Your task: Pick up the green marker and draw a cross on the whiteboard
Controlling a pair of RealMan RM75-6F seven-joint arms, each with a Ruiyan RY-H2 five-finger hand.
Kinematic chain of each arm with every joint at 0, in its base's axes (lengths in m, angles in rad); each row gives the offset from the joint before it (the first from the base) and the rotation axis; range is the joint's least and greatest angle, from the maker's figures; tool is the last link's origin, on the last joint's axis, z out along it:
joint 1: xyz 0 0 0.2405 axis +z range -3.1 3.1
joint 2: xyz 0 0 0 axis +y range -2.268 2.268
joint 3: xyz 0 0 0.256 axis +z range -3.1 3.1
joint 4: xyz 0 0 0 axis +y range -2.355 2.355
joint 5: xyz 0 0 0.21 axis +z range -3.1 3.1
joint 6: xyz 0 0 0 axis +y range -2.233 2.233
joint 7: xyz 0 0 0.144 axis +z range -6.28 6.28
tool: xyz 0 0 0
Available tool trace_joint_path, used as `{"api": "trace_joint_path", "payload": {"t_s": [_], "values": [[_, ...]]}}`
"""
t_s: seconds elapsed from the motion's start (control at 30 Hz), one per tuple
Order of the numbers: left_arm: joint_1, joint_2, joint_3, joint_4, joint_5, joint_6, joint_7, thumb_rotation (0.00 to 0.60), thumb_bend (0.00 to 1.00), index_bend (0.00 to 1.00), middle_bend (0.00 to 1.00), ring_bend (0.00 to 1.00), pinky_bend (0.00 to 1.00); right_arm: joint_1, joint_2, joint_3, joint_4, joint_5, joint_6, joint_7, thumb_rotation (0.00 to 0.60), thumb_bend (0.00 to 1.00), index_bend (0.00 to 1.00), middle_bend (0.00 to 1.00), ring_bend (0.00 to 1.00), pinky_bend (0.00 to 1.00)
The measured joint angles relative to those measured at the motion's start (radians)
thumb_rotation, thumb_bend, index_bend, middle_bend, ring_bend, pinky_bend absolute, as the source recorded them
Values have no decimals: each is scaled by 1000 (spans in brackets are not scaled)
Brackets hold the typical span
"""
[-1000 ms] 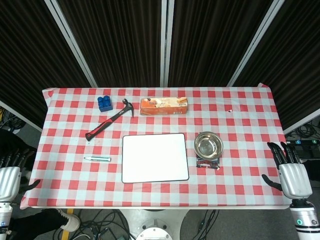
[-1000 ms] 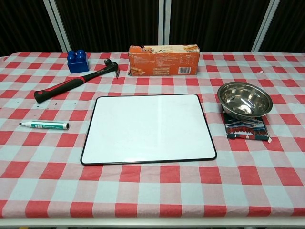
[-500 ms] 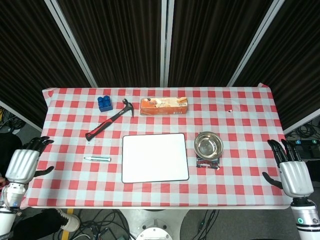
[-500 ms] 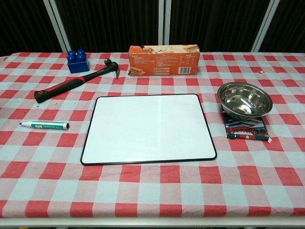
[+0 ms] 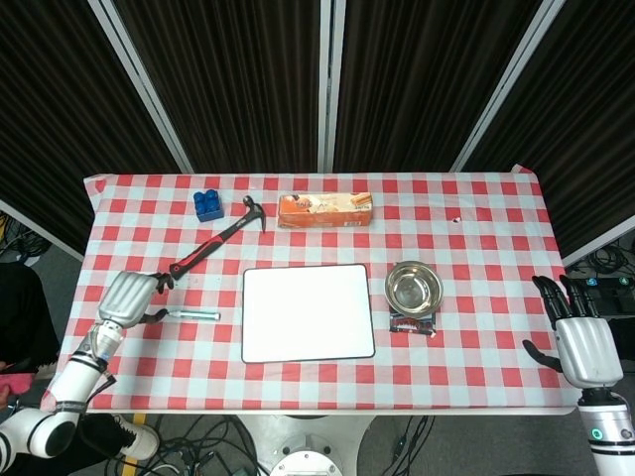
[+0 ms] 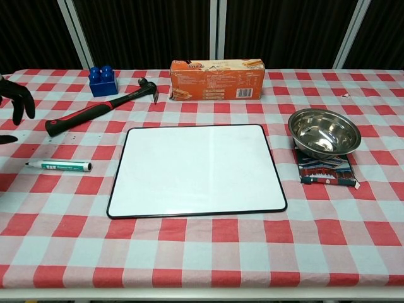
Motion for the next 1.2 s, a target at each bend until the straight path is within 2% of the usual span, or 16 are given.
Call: {"api": "trace_joint_path", "payload": {"t_s": [0.3, 0.83, 1.03, 1.2], "values": [[-58, -89, 14, 30, -136, -73, 179, 600, 239, 430, 506, 749, 981, -2, -4, 0, 11, 13, -5, 9, 600, 85, 0, 100, 0, 87], [-130, -205, 29, -2, -348, -47, 482, 600, 274, 446, 525, 775, 992, -1, 4, 7, 4, 30, -9, -1, 600, 84, 0, 100, 0, 87], [-157, -229, 43, -10, -416, -35, 549, 600, 283, 467, 534, 775, 992, -3, 5, 6, 4, 32, -9, -1, 600, 85, 0, 100, 0, 87], [-169, -250, 53, -9, -429, -17, 563, 600, 299, 482, 547, 781, 992, -2, 3, 4, 2, 32, -12, -3, 600, 85, 0, 100, 0, 87]]}}
